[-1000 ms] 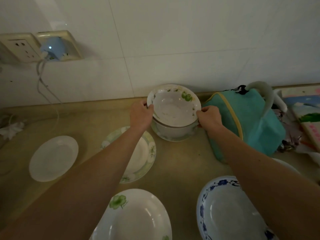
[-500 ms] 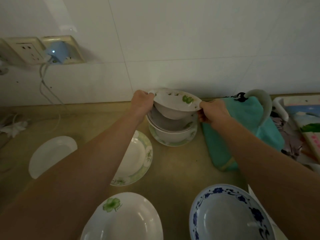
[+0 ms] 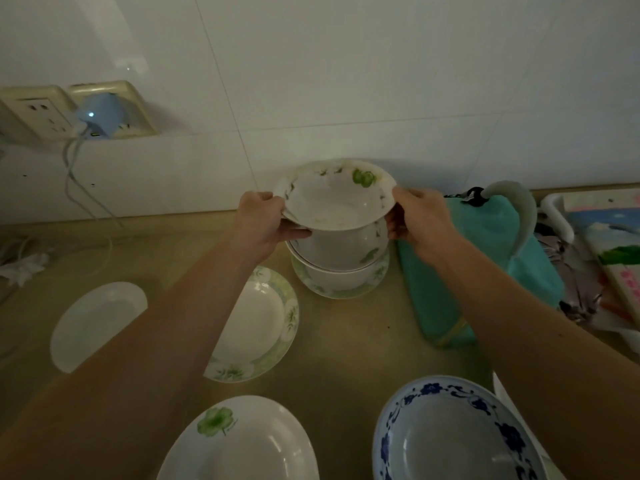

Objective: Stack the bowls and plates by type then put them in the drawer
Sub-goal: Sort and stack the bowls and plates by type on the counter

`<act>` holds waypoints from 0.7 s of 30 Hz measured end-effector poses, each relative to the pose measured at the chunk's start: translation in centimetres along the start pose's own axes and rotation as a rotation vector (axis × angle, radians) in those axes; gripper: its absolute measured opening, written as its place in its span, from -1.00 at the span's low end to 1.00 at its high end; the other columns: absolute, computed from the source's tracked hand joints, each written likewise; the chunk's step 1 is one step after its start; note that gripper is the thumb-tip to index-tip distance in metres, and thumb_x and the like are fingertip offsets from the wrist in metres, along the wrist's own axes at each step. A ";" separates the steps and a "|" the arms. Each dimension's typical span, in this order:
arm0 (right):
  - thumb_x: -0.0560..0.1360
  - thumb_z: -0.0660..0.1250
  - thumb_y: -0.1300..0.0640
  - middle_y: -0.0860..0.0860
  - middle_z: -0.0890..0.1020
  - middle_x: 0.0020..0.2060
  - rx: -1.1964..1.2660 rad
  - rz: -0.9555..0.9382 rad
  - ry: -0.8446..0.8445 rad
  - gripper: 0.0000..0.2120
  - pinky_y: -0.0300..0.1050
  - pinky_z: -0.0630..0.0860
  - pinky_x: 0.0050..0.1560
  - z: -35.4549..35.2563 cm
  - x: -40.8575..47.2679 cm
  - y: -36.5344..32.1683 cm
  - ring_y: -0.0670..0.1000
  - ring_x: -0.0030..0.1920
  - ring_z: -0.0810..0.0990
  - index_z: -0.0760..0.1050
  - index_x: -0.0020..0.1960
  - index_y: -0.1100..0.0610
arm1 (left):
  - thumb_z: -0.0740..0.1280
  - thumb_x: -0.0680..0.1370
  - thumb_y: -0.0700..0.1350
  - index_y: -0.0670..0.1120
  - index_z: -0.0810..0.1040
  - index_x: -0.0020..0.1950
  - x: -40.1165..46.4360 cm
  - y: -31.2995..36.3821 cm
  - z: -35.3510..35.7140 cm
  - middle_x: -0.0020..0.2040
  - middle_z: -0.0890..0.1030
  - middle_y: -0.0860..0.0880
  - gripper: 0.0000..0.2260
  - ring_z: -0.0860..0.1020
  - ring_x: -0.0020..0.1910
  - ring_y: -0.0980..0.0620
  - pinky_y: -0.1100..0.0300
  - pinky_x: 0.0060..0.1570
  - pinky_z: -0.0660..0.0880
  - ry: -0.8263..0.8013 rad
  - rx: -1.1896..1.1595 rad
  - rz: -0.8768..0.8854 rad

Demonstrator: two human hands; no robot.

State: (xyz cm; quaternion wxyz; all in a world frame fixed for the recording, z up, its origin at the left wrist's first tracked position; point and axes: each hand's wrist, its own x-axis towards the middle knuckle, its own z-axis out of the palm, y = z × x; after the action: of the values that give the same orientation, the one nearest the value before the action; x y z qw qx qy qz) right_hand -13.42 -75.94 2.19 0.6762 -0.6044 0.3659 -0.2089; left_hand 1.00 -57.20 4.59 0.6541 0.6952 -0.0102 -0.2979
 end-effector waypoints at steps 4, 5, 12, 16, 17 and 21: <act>0.66 0.17 0.08 0.15 0.64 -0.40 -0.091 0.034 0.039 -0.67 -0.05 0.59 -0.44 -0.7 0.6 0.9 0.06 -0.45 0.58 0.60 -0.03 0.27 | 0.14 0.58 -0.45 -0.35 0.54 0.01 -0.3 -0.3 -1.3 -0.02 0.65 -0.29 -0.81 0.72 -0.17 -0.23 -0.14 -0.24 0.67 0.001 -0.130 -0.013; 0.66 0.17 0.09 0.23 0.65 -0.34 -0.245 0.026 0.089 -0.66 0.04 0.65 -0.37 -0.7 0.7 1.6 0.11 -0.39 0.60 0.58 -0.05 0.32 | 0.14 0.58 -0.46 -0.37 0.53 0.02 -0.4 -0.4 -1.5 -0.01 0.64 -0.30 -0.82 0.72 -0.19 -0.22 -0.13 -0.25 0.67 -0.003 -0.156 -0.018; 0.58 0.31 0.19 0.23 0.67 -0.21 -0.729 0.015 0.041 -0.77 -0.13 0.49 -0.36 0.0 1.1 5.0 0.10 -0.29 0.59 0.61 -0.08 0.36 | 0.15 0.60 -0.45 -0.38 0.51 0.07 -0.1 -0.3 -1.7 0.04 0.63 -0.32 -0.84 0.72 -0.20 -0.23 -0.12 -0.30 0.66 -0.067 -0.231 -0.029; 0.57 0.32 0.23 0.29 0.70 -0.14 -0.732 0.006 0.076 -0.77 0.16 0.66 -0.10 0.5 1.3 4.9 0.27 -0.11 0.69 0.63 -0.02 0.41 | 0.18 0.60 -0.44 -0.29 0.54 0.05 0.3 -0.6 -1.8 0.02 0.66 -0.29 -0.82 0.72 -0.14 -0.27 -0.17 -0.24 0.66 -0.083 -0.219 -0.056; 0.57 0.32 0.23 0.28 0.70 -0.14 -0.737 0.000 0.087 -0.78 0.18 0.67 -0.07 0.5 1.3 4.8 0.27 -0.10 0.69 0.64 -0.02 0.40 | 0.18 0.61 -0.43 -0.27 0.54 0.06 0.5 -0.7 -1.7 0.03 0.66 -0.28 -0.83 0.72 -0.14 -0.27 -0.17 -0.23 0.65 -0.086 -0.205 -0.060; 0.62 0.28 0.16 0.20 0.68 -0.21 -0.716 -0.015 0.134 -0.76 0.03 0.67 -0.29 0.5 1.3 4.4 0.13 -0.28 0.69 0.61 -0.02 0.32 | 0.18 0.62 -0.40 -0.26 0.53 0.10 0.6 -1.1 -1.5 0.03 0.66 -0.28 -0.83 0.72 -0.15 -0.26 -0.15 -0.24 0.65 -0.075 -0.155 -0.075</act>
State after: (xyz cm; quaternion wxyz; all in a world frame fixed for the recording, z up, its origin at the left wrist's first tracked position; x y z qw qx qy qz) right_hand -12.90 -75.70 -2.40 0.3946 -0.7905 0.4548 -0.1117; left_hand 1.74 -55.95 3.26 0.6936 0.6306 0.0146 -0.3479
